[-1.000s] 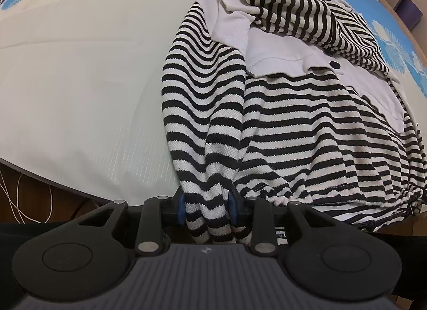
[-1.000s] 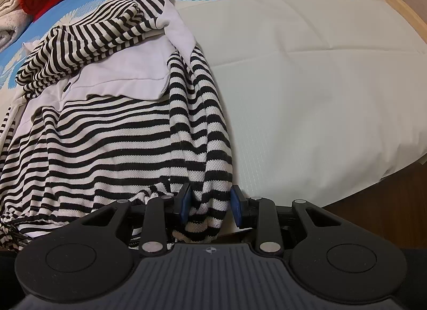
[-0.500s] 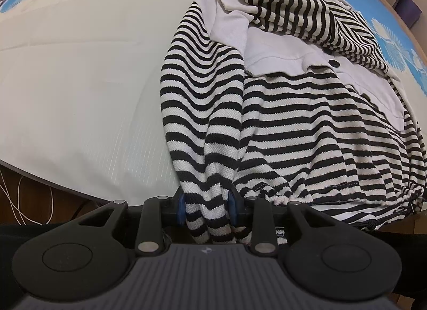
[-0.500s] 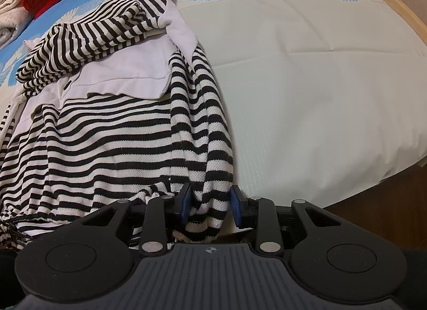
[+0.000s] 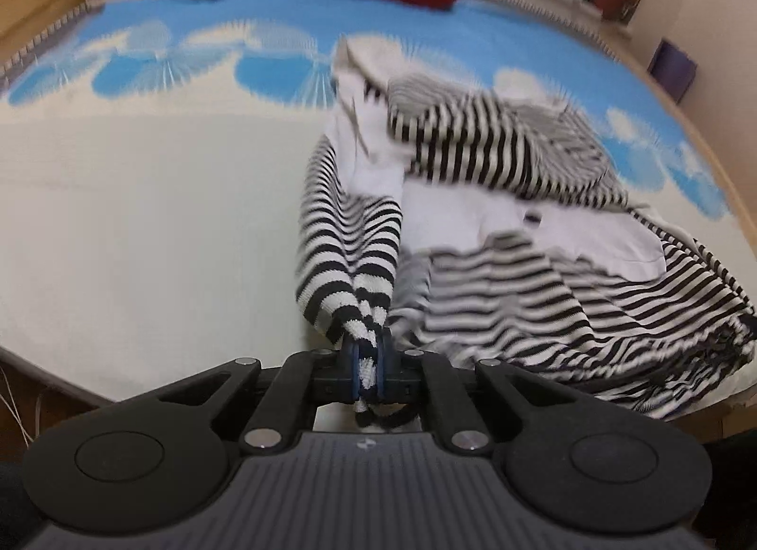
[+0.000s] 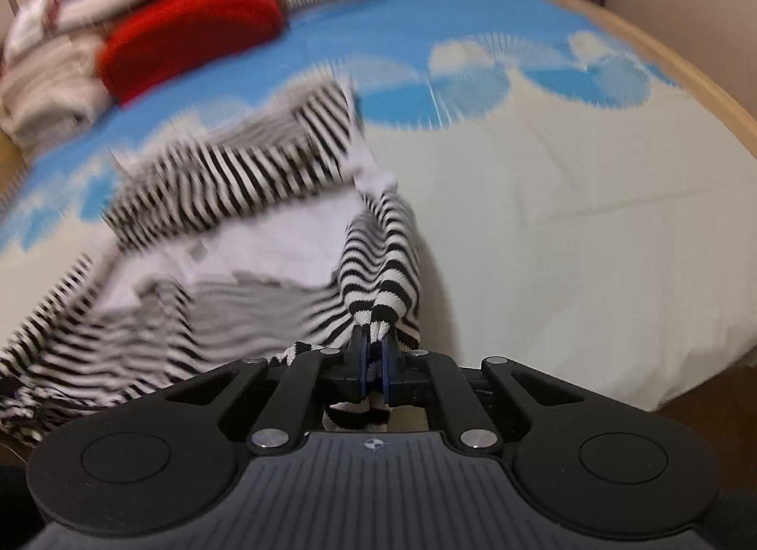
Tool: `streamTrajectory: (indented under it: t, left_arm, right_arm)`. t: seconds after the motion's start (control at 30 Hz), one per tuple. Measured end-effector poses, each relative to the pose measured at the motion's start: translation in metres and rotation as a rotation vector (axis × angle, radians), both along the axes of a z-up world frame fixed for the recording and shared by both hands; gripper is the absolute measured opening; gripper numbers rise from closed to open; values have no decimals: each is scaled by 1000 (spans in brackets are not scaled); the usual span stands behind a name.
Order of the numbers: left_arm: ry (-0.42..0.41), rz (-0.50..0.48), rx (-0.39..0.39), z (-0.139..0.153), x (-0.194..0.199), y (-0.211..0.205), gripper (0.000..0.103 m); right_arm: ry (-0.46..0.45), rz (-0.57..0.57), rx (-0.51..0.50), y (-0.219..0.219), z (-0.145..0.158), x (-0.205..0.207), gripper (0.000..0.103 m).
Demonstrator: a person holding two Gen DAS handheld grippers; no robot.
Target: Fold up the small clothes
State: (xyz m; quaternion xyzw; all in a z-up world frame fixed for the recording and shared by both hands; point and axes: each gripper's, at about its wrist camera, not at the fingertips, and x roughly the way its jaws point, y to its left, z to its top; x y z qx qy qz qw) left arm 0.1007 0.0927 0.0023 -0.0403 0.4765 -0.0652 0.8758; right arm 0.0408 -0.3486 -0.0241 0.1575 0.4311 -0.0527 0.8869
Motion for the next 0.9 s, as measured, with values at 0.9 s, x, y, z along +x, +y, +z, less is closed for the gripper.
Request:
streamTrajectory:
  t: [0.9]
  left_arm:
    - [146, 149, -311, -18, 218, 43, 33]
  right_arm:
    - [25, -165, 185, -58, 5, 188, 31]
